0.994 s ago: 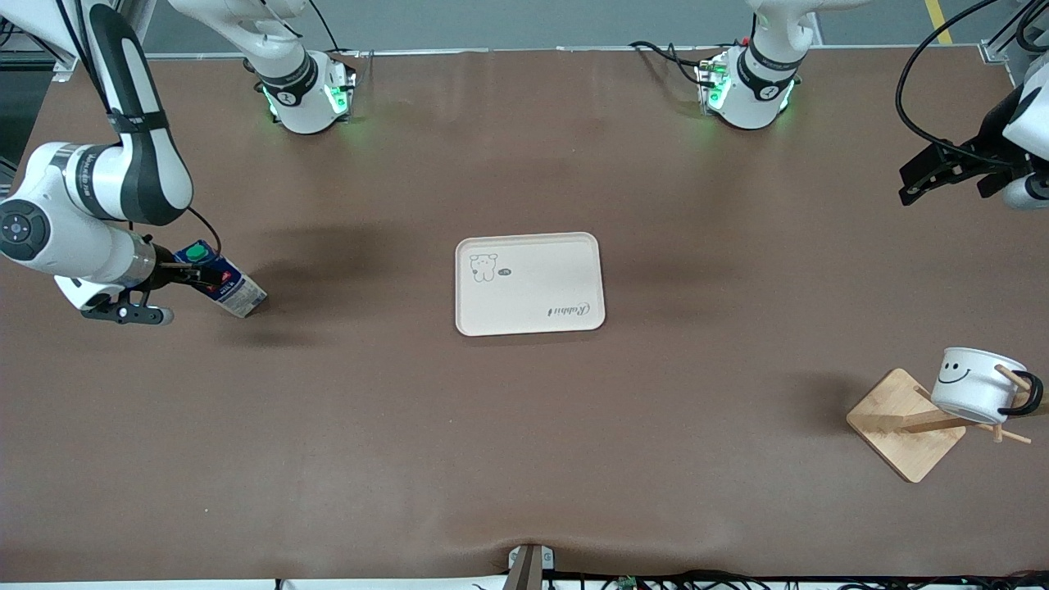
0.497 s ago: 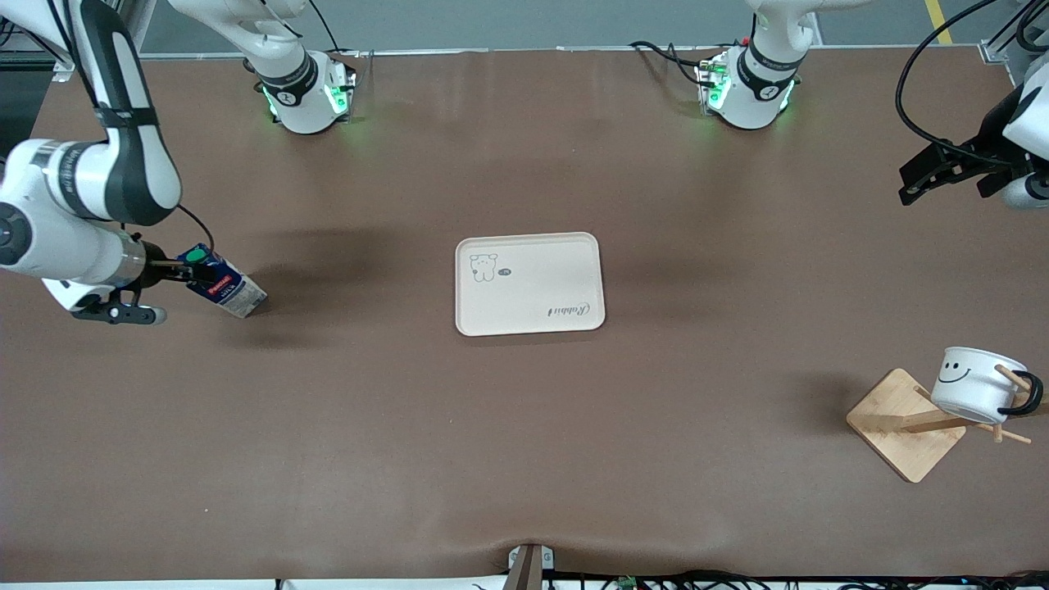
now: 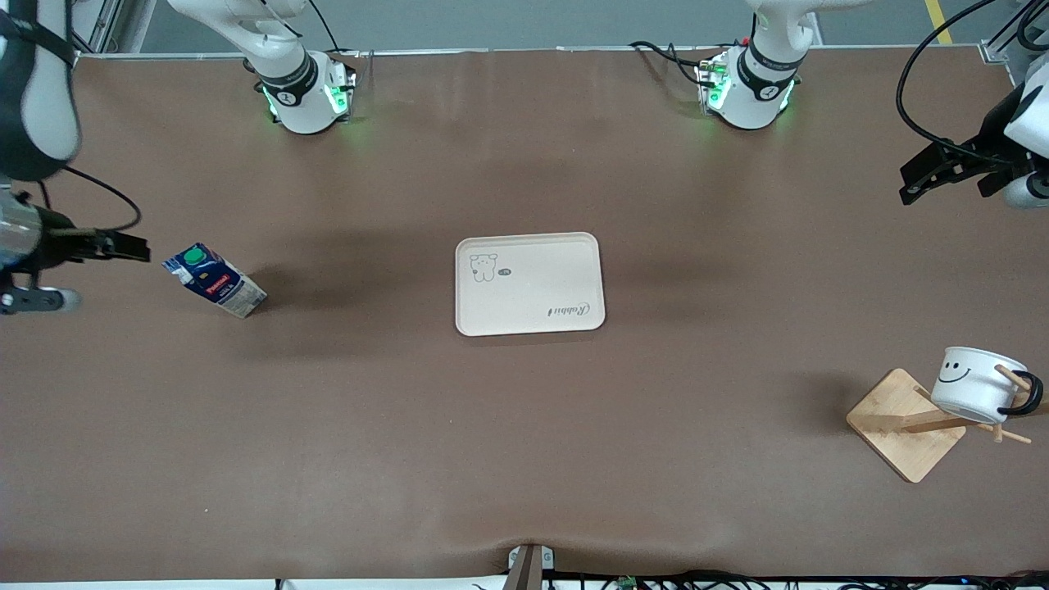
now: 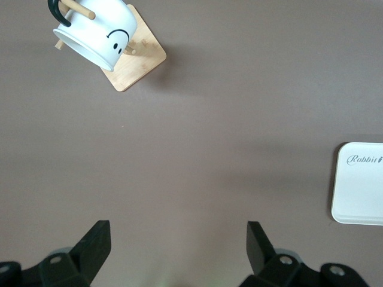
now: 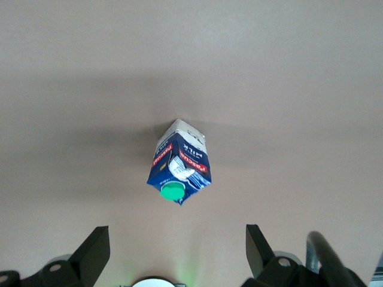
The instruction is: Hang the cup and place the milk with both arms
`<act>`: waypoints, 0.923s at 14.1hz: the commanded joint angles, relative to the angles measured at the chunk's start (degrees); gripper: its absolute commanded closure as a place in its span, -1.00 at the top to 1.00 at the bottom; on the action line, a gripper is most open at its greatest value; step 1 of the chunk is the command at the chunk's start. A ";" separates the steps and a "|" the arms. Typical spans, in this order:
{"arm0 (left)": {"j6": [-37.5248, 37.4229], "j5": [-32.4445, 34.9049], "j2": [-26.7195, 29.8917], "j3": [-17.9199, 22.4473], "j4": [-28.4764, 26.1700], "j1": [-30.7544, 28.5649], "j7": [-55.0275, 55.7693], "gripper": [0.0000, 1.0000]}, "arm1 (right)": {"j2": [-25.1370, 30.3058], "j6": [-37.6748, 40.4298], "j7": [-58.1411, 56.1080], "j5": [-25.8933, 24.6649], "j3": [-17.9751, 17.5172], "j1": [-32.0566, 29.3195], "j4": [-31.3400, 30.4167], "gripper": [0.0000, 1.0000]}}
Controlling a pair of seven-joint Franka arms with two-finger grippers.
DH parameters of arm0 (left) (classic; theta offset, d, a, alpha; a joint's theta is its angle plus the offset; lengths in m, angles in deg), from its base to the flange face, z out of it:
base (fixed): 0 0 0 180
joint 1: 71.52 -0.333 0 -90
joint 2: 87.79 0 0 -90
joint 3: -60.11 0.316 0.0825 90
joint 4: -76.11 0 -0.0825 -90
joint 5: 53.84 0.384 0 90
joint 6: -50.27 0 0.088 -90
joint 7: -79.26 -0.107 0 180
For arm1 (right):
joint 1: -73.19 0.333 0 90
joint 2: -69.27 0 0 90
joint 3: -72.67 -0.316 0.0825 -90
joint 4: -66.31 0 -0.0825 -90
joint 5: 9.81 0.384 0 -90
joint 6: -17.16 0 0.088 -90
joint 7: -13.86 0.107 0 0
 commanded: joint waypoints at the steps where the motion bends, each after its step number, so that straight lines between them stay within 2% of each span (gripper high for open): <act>1: -0.16 -3.30 1.09 -0.09 -0.28 -2.13 0.51 1.00 | -2.89 2.41 -1.26 -0.78 -0.03 -0.27 9.30 1.00; 3: -0.07 -4.19 0.83 -0.09 0.42 -2.67 0.42 1.00 | -3.07 3.36 -1.17 -0.44 -0.03 0.51 13.78 1.00; 6: -0.25 -3.93 0.74 -0.18 0.51 -2.50 -0.19 1.00 | 1.41 6.18 -1.61 -0.08 -0.82 1.49 9.94 1.00; 8: -0.25 -3.75 0.74 -0.62 0.51 -2.41 -0.02 1.00 | 7.10 3.31 -1.78 1.15 -1.00 1.92 2.41 1.00; 10: -1.03 -3.58 1.18 -0.71 0.34 -2.58 -0.45 1.00 | 14.30 -4.06 -1.70 1.24 -0.91 1.84 -9.53 1.00; 11: -1.39 -3.58 1.18 -0.71 0.42 -2.59 -0.55 1.00 | 16.17 -4.53 -1.70 1.24 -0.82 1.75 -12.98 1.00; 13: -2.18 -3.49 1.62 -0.71 0.42 -2.59 -0.46 1.00 | 16.80 -5.06 -1.70 2.37 -0.73 1.66 -13.80 1.00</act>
